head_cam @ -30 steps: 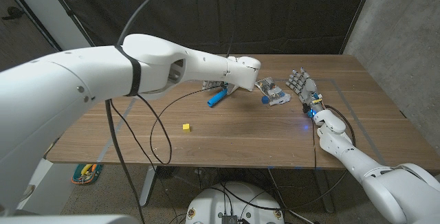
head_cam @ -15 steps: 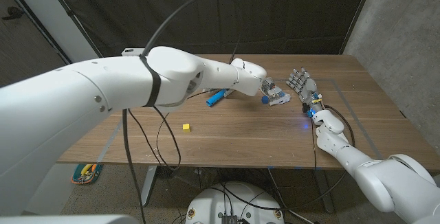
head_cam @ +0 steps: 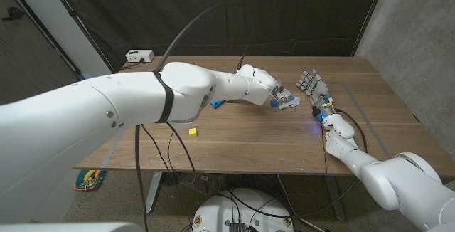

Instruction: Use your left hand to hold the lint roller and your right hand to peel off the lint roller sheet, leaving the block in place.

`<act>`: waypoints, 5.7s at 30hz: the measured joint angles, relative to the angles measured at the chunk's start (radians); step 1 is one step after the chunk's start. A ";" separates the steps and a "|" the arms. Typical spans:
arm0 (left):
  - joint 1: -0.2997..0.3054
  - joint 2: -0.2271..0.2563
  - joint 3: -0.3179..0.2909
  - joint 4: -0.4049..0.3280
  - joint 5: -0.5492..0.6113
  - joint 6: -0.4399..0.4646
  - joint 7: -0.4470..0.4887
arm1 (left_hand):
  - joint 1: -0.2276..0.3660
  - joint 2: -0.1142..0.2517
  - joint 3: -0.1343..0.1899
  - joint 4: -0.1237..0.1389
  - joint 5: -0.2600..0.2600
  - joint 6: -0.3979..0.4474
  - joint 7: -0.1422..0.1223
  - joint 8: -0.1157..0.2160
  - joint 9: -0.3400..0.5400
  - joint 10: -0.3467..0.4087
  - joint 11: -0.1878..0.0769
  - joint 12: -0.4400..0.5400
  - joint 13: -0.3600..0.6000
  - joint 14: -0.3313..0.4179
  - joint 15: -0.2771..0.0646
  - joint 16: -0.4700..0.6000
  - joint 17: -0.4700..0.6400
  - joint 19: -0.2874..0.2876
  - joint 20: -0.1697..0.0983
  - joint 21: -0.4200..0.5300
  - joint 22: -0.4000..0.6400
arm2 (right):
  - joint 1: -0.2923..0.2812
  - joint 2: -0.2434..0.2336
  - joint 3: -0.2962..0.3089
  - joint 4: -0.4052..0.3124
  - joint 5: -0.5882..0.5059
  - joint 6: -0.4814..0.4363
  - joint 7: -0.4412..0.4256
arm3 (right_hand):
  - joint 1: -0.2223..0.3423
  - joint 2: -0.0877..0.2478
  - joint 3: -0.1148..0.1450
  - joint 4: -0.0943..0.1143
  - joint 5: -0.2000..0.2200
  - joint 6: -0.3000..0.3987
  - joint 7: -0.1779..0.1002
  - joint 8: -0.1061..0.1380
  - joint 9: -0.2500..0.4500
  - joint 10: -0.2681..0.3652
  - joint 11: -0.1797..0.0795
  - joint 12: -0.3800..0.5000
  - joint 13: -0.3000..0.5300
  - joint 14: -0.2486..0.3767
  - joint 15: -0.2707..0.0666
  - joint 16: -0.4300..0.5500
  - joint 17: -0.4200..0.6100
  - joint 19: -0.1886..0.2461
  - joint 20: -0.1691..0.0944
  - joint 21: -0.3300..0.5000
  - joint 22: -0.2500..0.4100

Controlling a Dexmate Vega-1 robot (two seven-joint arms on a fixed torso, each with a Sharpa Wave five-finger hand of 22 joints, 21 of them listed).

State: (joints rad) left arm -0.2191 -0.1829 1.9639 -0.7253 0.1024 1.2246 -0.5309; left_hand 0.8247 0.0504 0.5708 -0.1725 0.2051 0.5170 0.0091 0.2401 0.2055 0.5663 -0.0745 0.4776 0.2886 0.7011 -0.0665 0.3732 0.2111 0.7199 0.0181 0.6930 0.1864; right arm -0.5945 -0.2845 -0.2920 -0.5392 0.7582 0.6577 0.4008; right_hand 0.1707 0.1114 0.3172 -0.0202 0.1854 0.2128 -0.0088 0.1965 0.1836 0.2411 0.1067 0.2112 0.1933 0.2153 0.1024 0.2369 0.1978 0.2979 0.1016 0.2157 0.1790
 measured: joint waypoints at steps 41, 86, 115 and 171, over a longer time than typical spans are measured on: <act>0.660 0.445 -0.952 -0.602 0.097 -0.381 1.091 | 0.033 0.025 0.065 0.227 0.144 0.037 0.147 0.311 0.604 0.162 0.122 0.695 0.953 0.648 -0.087 0.642 0.970 0.199 -0.147 0.781 0.339 | -0.085 -0.023 -0.036 -0.208 -0.052 -0.044 -0.175 | -0.008 0.000 0.003 0.005 0.000 0.009 -0.002 0.000 0.000 0.014 0.003 0.008 0.000 0.010 0.000 -0.001 0.005 0.005 0.006 0.000 0.000; 0.852 0.537 -1.302 -0.636 -0.238 -1.432 0.835 | -0.260 0.054 0.125 0.183 -0.012 0.149 0.132 0.817 0.815 0.354 0.160 0.796 0.949 0.729 -0.121 0.951 0.913 0.309 -0.187 0.831 0.581 | -0.207 -0.061 -0.059 -0.419 -0.111 0.002 -0.272 | 0.002 0.001 0.019 -0.011 0.000 0.014 0.004 0.000 0.000 0.024 0.003 0.008 0.000 0.021 -0.001 -0.005 0.002 0.005 0.005 0.000 0.000; 0.571 0.258 -1.455 0.130 -0.808 -1.910 -0.164 | -0.264 0.058 0.211 0.166 0.003 0.179 0.136 0.962 0.714 0.372 0.139 0.796 0.949 0.702 -0.096 1.031 0.778 0.255 -0.164 0.762 0.296 | -0.192 -0.036 -0.067 -0.372 -0.136 0.073 -0.284 | 0.002 0.001 0.020 -0.012 0.000 0.018 0.000 0.000 0.000 0.037 0.002 0.004 0.000 0.031 -0.010 -0.005 0.000 0.011 0.011 0.000 0.000; 0.728 0.325 -1.458 -0.206 -0.879 -1.559 -0.165 | -0.289 0.019 0.283 0.098 0.322 0.463 0.109 1.255 0.912 0.427 0.144 0.796 0.950 0.723 -0.108 1.158 0.758 0.348 -0.159 0.882 0.386 | -0.261 -0.040 -0.245 -0.823 -1.076 -0.628 -1.441 | 0.466 -0.181 0.077 -0.155 0.036 -0.300 -0.013 -0.016 0.010 -0.320 -0.087 -0.030 0.009 -0.175 -0.121 -0.045 0.005 -0.076 -0.043 -0.012 0.010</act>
State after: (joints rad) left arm 0.5084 0.1425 0.5058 -0.9310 -0.7764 -0.3345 -0.6956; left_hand 0.5360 0.0698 0.8533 -0.0743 0.5267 0.9799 0.1177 1.4951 1.1178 0.9934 0.0699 1.2733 1.2383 1.4237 -0.1746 1.5309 0.9692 1.0675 -0.1405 1.5750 0.5727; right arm -0.8556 -0.3247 -0.5374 -1.3617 -0.3179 0.0300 -1.0401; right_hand 0.6365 -0.0699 0.3939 -0.1749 0.2210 -0.0874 -0.0220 0.1802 0.1935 -0.0788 0.0196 0.1808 0.2027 0.0400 -0.0188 0.1919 0.2027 0.2222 0.0587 0.2034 0.1887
